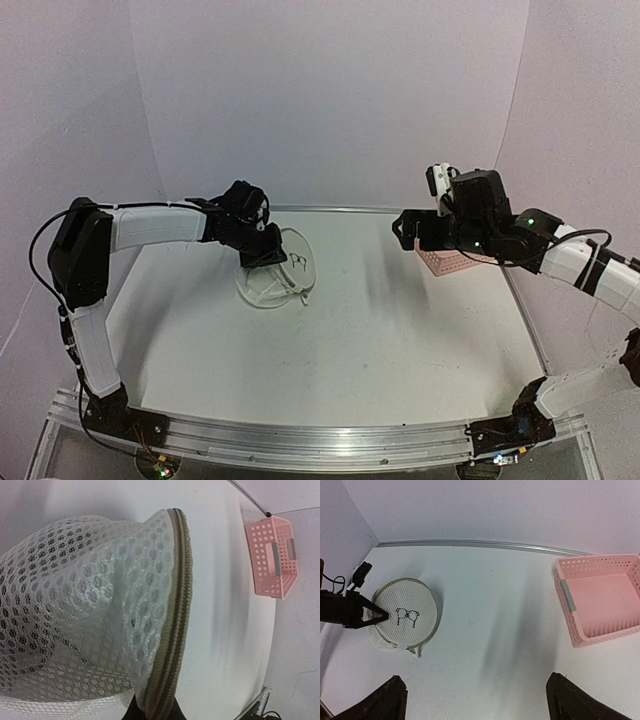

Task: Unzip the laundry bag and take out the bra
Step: Pick up the laundry bag at the center of the board, then pass from the left arm to the right

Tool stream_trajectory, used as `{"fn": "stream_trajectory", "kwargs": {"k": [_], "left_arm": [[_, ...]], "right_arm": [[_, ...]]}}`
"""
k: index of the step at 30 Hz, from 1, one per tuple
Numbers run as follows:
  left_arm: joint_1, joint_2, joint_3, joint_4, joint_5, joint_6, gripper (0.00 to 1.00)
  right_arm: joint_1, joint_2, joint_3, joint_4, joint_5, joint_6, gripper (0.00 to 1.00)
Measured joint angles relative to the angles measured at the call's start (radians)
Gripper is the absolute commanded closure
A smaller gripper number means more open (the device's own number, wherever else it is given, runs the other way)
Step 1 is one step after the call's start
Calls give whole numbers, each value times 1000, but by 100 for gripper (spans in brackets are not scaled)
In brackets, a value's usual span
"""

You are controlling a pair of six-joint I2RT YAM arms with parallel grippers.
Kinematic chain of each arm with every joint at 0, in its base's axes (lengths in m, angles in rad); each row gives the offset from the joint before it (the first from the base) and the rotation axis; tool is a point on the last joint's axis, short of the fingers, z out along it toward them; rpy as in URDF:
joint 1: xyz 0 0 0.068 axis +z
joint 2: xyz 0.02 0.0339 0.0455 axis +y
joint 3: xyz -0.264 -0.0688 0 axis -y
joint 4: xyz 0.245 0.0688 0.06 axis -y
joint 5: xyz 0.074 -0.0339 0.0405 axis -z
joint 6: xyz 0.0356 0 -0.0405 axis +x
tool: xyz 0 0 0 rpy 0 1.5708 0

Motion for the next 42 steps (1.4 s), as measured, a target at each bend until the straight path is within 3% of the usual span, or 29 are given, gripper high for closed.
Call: {"fn": "stream_trajectory", "kwargs": {"k": [9,17,23,37,42], "left_arm": [[-27,-84,-47,94,167,23,100],[-60,-171,-153,216,352,43,100],[-62,-242,-302,391,476,37,100],[-93,-296,-467,723,617,-68,100],[-111,-298,-487,803,632,-114,100]], "right_arm": [[0,103,0,13,-119,10,2],[-100,134,-13,44,-420,36,2],[-162,122,-115,116,-615,94,4],[-162,99,-430,544,-855,399,16],[-157,99,-462,686,-881,491,27]]}}
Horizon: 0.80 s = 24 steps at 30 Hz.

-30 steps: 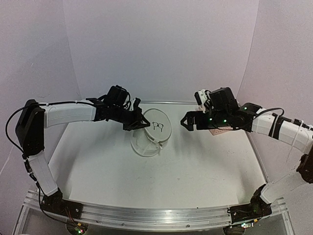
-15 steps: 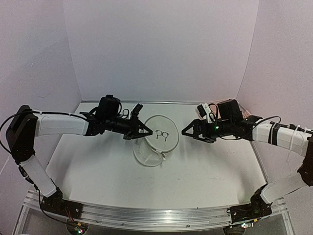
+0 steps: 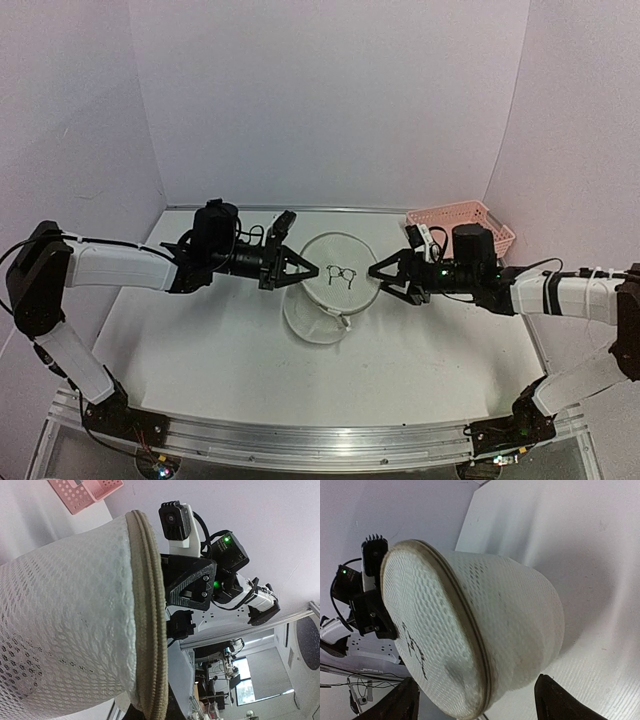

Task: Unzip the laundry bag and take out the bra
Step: Pass from the left arm to the right

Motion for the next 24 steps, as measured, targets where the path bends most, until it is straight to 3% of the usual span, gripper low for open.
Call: {"fn": "stream_trajectory", "kwargs": {"k": [4,11,20,24], "left_arm": [[-12,0,-7,47,1,-34,100],[-22,-7,-31,106,-3,-80,100],[-23,-21,-83,135,-37,-111,65],[-23,-24,-104,149,-56,-116,56]], "right_arm": [[12,0,-3,75,-6,42,45],[32,0,-23,151,-11,87,100],[41,-23,-39,171,-17,117,100],[41,-48,-42,172,-19,125,100]]}}
